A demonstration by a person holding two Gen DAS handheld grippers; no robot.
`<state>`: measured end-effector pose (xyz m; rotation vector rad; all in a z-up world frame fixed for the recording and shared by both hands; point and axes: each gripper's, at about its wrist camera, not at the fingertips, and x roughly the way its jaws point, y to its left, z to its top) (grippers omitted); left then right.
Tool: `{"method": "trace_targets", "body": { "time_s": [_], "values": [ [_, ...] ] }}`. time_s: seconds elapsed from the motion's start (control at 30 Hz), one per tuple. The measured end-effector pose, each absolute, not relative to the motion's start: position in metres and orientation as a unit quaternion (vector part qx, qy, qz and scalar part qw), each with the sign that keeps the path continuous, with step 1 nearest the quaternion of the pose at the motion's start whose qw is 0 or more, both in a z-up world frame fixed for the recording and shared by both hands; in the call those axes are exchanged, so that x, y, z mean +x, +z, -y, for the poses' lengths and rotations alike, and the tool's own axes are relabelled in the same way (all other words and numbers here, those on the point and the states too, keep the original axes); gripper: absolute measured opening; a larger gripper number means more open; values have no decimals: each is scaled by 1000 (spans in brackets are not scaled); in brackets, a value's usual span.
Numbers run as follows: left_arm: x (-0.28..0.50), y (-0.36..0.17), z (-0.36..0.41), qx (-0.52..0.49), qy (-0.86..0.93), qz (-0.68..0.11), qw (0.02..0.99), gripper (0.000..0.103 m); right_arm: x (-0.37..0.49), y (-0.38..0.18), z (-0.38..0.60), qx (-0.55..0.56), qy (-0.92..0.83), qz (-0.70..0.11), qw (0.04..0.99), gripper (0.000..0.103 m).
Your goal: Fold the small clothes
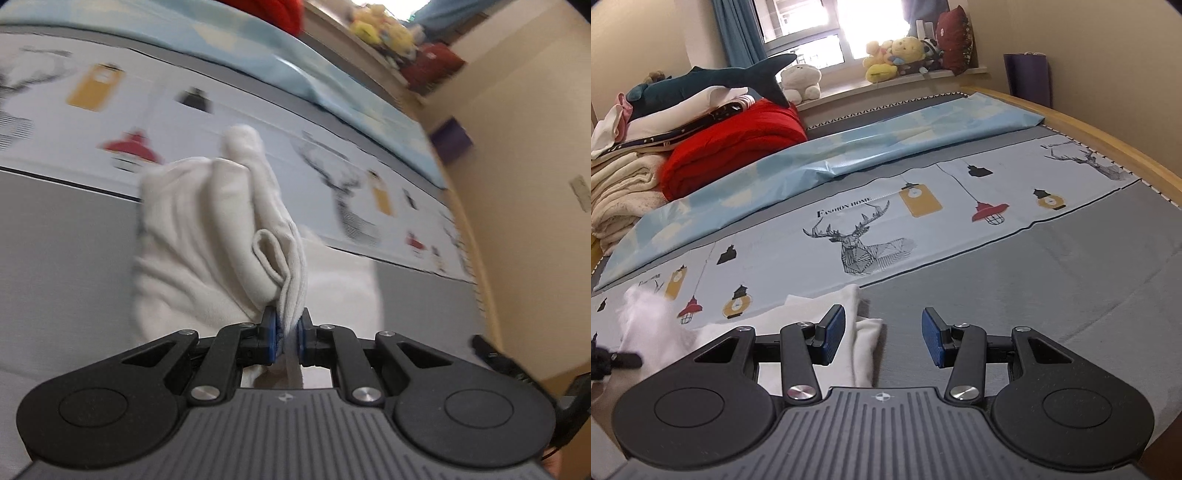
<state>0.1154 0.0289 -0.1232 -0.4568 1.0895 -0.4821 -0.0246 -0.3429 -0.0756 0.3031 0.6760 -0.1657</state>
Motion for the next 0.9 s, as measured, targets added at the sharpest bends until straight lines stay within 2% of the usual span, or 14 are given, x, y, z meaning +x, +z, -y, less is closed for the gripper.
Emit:
{"method": "trace_targets", "body": {
  "time_s": [0.23,0.3,0.37,0.43,0.6,0.9],
  "values": [
    [116,-132,82,-210,-303,-518,772,11,-27,-81,351,128,-81,-345,926,48],
    [115,-136,107,-217,-326,-520,759,16,-26,-82,353,129,-83,-348,925,48],
    [115,-139,116,-233,-343,-522,746,32,-24,-82,353,129,-84,-350,924,48],
    [118,-135,111,-250,-354,-512,741,37,-22,-84,353,129,-84,-354,922,48],
    [129,-128,74,-234,-324,-509,762,37,-12,-89,349,140,-73,-366,917,48],
    [104,-145,22,-77,-267,-560,780,37,33,-119,307,150,-20,-438,886,50]
  ]
}}
